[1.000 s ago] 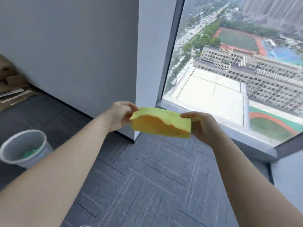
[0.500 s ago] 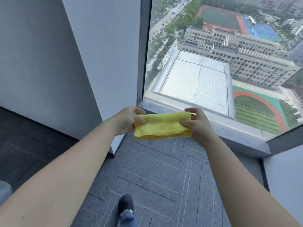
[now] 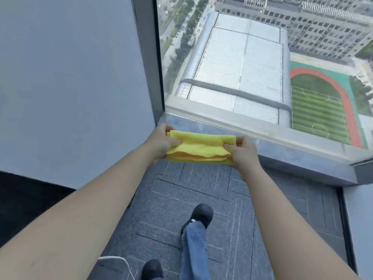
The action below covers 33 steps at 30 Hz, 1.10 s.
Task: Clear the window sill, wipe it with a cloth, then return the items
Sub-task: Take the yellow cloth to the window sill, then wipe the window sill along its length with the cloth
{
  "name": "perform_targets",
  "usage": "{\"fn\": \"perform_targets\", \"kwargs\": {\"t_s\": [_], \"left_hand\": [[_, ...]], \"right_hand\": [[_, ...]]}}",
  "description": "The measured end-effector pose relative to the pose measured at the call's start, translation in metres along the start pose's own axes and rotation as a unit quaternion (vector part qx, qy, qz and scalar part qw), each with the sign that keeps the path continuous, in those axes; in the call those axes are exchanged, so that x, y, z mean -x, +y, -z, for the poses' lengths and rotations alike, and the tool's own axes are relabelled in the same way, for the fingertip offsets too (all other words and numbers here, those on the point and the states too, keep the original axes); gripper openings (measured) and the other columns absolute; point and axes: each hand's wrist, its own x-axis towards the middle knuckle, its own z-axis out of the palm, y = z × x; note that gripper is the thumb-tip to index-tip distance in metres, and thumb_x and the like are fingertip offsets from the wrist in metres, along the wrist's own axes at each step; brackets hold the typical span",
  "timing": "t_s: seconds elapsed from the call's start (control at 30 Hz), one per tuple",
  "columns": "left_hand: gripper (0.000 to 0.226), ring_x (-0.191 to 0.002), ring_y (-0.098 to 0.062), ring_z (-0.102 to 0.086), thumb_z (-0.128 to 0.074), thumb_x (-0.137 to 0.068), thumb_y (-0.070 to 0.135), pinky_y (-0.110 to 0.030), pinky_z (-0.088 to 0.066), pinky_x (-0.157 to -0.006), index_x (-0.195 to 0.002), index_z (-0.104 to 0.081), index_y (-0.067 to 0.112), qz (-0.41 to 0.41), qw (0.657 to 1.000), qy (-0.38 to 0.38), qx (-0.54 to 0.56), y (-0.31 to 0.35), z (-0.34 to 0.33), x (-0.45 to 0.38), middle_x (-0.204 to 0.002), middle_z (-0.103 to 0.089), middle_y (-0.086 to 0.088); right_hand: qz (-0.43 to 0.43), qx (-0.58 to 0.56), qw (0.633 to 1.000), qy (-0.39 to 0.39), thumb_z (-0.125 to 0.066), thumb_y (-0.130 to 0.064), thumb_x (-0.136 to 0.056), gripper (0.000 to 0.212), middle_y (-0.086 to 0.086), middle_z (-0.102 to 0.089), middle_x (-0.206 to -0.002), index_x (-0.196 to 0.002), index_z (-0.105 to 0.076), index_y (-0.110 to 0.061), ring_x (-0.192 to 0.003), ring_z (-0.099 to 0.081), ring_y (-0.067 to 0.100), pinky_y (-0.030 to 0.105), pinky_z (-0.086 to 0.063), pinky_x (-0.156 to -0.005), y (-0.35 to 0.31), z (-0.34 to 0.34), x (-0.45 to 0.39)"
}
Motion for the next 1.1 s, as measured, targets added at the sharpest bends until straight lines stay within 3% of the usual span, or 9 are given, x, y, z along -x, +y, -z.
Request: {"fn": "perform_targets", "kwargs": {"t_s": [0.13,0.27,0.33,0.47,0.63,0.83,0.93,1.0,1.1], "left_hand": [[0.025,-0.089,-0.023,-0.046,-0.056,-0.084,0.008,-0.032,-0.041,-0.067,-0.099,-0.038,0.017,-0.03,0.998,0.047,-0.039,0.003,-0.017,-0.088,-0.105,-0.048,-0.01],[0.024,-0.088,-0.021,-0.045,-0.057,-0.084,0.008,-0.029,-0.036,-0.061,-0.098,-0.039,0.017,-0.043,0.995,0.056,-0.068,-0.004,-0.034,-0.173,-0.102,-0.049,-0.01],[0.026,-0.085,-0.02,-0.045,-0.056,-0.084,0.004,-0.024,-0.035,-0.058,-0.099,-0.041,0.018,-0.033,0.995,0.046,-0.078,-0.018,-0.041,-0.212,-0.099,-0.048,-0.009],[0.028,-0.088,-0.021,-0.047,-0.057,-0.081,-0.001,-0.023,-0.037,-0.059,-0.103,-0.049,0.013,0.011,0.996,0.029,-0.079,-0.06,-0.051,-0.287,-0.099,-0.05,-0.009],[0.041,-0.089,-0.023,-0.05,-0.065,-0.077,0.006,-0.032,-0.042,-0.07,-0.114,-0.047,0.004,0.012,0.995,0.072,-0.068,-0.129,-0.068,-0.393,-0.099,-0.05,-0.008],[0.03,-0.089,-0.021,-0.045,-0.056,-0.081,0.004,-0.028,-0.036,-0.073,-0.105,-0.04,0.013,-0.037,0.992,0.105,-0.067,-0.2,-0.101,-0.515,-0.099,-0.047,-0.004],[0.027,-0.086,-0.02,-0.045,-0.058,-0.081,0.006,-0.024,-0.034,-0.071,-0.091,-0.036,0.016,-0.077,0.986,0.13,-0.075,-0.218,-0.113,-0.559,-0.092,-0.048,-0.001],[0.022,-0.083,-0.019,-0.045,-0.06,-0.08,0.008,-0.017,-0.029,-0.061,-0.081,-0.04,0.017,-0.096,0.979,0.146,-0.101,-0.223,-0.118,-0.58,-0.079,-0.048,0.003],[0.008,-0.086,-0.023,-0.051,-0.058,-0.082,0.011,-0.019,-0.027,-0.057,-0.084,-0.051,0.014,-0.109,0.97,0.157,-0.149,-0.226,-0.123,-0.596,-0.085,-0.056,-0.005]], "right_hand": [[0.004,0.025,1.0,-0.005,-0.056,-0.009,-0.088,0.015,0.008,-0.047,-0.097,-0.093,-0.042,-0.012,-0.064,-0.041,0.011,0.024,-0.032,-0.05,0.007,-0.009,-0.085],[0.007,0.03,1.0,-0.007,-0.055,-0.006,-0.088,0.024,0.01,-0.05,-0.096,-0.078,-0.043,-0.024,-0.076,-0.047,0.02,0.026,-0.036,-0.058,0.024,-0.022,-0.165],[0.0,0.043,0.999,-0.002,-0.052,-0.003,-0.088,0.018,0.01,-0.051,-0.096,-0.086,-0.045,-0.02,-0.085,-0.049,0.021,0.029,-0.039,-0.065,0.04,-0.032,-0.2],[-0.009,0.072,0.997,0.005,-0.05,-0.002,-0.087,0.019,0.008,-0.053,-0.097,-0.101,-0.048,-0.014,-0.086,-0.051,0.022,0.027,-0.041,-0.064,0.084,-0.058,-0.261],[0.006,0.105,0.993,0.06,-0.056,-0.002,-0.084,0.028,0.004,-0.051,-0.093,-0.112,-0.052,-0.001,-0.089,-0.05,0.019,0.026,-0.038,-0.077,0.166,-0.097,-0.344],[0.042,0.16,0.979,0.115,-0.055,-0.009,-0.086,0.018,-0.008,-0.04,-0.07,-0.092,-0.039,-0.014,-0.083,-0.043,0.018,0.021,-0.02,-0.056,0.261,-0.131,-0.444],[0.074,0.193,0.969,0.133,-0.053,-0.009,-0.086,0.013,0.004,-0.051,-0.087,-0.088,-0.042,-0.015,-0.085,-0.044,0.021,0.02,-0.022,-0.064,0.287,-0.144,-0.484],[0.078,0.219,0.962,0.141,-0.052,-0.01,-0.087,0.007,0.013,-0.056,-0.1,-0.092,-0.048,-0.013,-0.088,-0.046,0.023,0.025,-0.028,-0.071,0.298,-0.151,-0.503],[0.079,0.318,0.934,0.144,-0.052,-0.01,-0.086,0.022,0.016,-0.051,-0.121,-0.107,-0.055,-0.005,-0.109,-0.048,0.03,0.031,-0.035,-0.086,0.307,-0.157,-0.517]]}}
